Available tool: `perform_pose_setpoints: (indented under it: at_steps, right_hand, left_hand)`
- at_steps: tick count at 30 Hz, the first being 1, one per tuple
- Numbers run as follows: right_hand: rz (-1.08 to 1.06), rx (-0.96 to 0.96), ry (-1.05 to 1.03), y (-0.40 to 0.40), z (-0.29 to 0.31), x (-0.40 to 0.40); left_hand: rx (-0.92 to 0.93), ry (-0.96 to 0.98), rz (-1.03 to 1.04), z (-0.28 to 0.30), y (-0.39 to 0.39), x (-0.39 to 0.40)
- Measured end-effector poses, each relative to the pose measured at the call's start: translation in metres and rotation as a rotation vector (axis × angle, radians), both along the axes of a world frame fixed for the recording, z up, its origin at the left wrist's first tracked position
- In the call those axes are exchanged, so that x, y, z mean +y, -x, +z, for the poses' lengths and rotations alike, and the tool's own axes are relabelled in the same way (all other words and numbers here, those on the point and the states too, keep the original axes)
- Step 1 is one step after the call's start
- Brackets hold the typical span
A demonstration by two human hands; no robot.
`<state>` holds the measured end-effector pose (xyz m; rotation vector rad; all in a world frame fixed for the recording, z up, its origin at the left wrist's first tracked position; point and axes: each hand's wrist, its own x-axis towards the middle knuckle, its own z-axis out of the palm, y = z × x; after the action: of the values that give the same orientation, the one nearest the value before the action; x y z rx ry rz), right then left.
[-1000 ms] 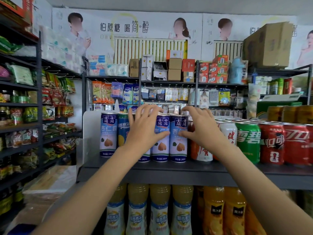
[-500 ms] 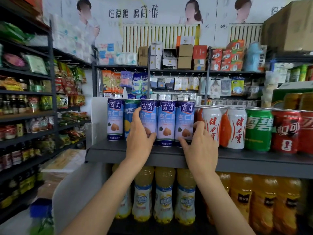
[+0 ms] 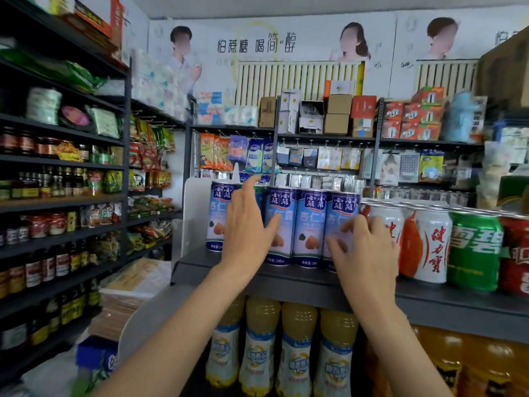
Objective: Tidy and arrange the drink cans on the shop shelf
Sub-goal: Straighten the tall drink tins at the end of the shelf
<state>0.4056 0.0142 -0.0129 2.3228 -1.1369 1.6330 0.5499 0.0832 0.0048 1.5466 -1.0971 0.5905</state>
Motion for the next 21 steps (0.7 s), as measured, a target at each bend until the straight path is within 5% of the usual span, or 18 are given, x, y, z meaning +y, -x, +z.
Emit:
perform_pose_setpoints:
  at_steps: [7,16,21]
  right_hand:
    - [0.396,0.268,0.214,-0.075,0.06,0.032]
    - [0.137,0.577,0.271,-0.16,0.084,0.039]
    - [0.095,0.593,0.249,-0.155,0.082,0.029]
  left_hand:
    - [0.105,-0.019,0.023,0.032,-0.071,0.037]
    - [0.437,-0.139,-0.336,0.037,-0.124,0.027]
    - [0.425,-0.219,-0.437,0.03,-0.125,0.015]
